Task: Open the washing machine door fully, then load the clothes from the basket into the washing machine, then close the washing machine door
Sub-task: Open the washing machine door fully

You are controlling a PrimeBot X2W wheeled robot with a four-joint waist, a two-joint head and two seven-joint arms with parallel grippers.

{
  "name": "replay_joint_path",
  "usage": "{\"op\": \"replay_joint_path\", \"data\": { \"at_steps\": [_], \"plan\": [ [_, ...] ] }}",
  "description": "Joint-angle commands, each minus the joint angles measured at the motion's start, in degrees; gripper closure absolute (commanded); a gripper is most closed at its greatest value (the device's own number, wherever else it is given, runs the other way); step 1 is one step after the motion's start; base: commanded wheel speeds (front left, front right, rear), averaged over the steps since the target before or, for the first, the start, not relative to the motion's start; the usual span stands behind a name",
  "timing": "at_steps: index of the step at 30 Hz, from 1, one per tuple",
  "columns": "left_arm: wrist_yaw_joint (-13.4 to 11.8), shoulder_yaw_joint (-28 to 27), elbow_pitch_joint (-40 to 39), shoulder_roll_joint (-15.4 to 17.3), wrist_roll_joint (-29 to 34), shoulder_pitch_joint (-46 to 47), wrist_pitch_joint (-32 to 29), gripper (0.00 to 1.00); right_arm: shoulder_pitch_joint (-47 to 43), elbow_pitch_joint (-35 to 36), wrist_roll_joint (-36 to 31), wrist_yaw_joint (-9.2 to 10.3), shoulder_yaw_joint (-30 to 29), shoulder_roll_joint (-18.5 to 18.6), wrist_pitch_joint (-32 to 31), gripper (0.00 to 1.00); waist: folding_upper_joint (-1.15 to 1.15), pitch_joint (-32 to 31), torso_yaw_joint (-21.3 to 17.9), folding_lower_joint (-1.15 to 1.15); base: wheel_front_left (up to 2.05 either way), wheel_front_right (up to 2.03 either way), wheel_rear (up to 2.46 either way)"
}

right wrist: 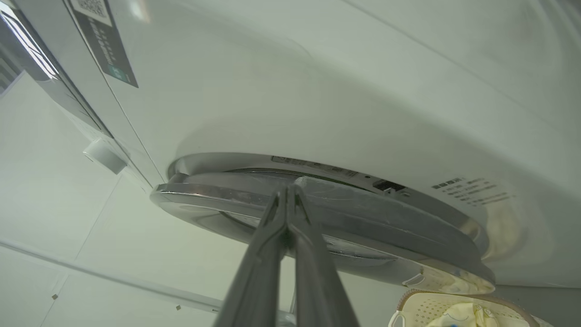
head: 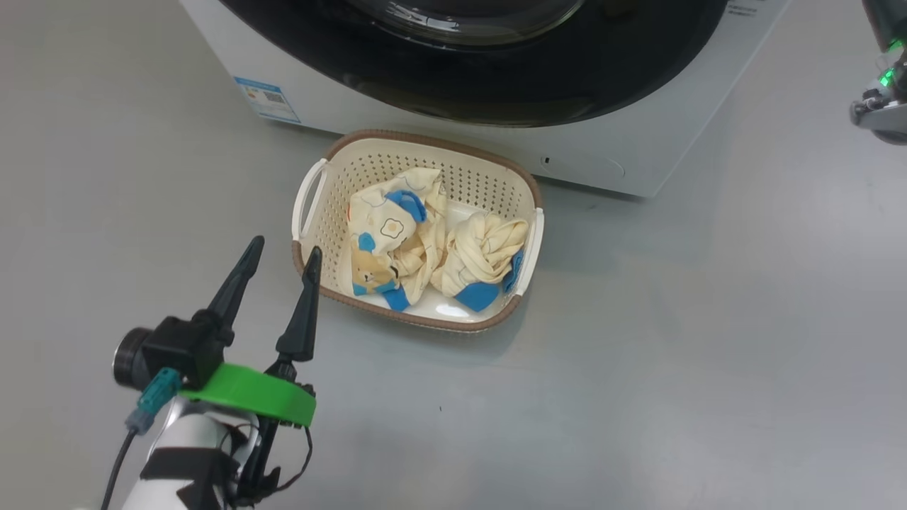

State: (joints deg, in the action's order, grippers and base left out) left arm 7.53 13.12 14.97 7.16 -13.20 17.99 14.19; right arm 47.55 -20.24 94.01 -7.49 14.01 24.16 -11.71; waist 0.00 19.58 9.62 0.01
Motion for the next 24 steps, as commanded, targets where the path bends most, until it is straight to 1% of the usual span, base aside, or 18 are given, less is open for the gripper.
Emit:
{"op": "replay_joint_path", "data": {
  "at_steps": [1,9,24],
  "plan": [
    [0.0,-1.7,-1.5,1.0,-0.4,2.0,0.8,0.0,2.3,1.4,0.2,0.0,-0.5,1.3,-0.8,1.0,0.0,0.7,0.6,-0.01,0.0,0.0,0.0],
    [0.0,-0.4,-1.8,0.5,-0.7,3.2,0.8,0.0,6.0,-0.1,-0.1,0.0,-1.5,0.9,-6.7,1.0,0.0,2.8,2.1,-0.01,0.0,0.0,0.0],
    [0.0,2.0,-2.0,-0.9,-1.5,5.3,0.8,0.0,11.7,-3.2,-3.0,0.0,-1.5,1.7,-11.1,1.0,0.0,7.2,5.3,-0.01,0.0,0.0,0.0]
  ]
}}
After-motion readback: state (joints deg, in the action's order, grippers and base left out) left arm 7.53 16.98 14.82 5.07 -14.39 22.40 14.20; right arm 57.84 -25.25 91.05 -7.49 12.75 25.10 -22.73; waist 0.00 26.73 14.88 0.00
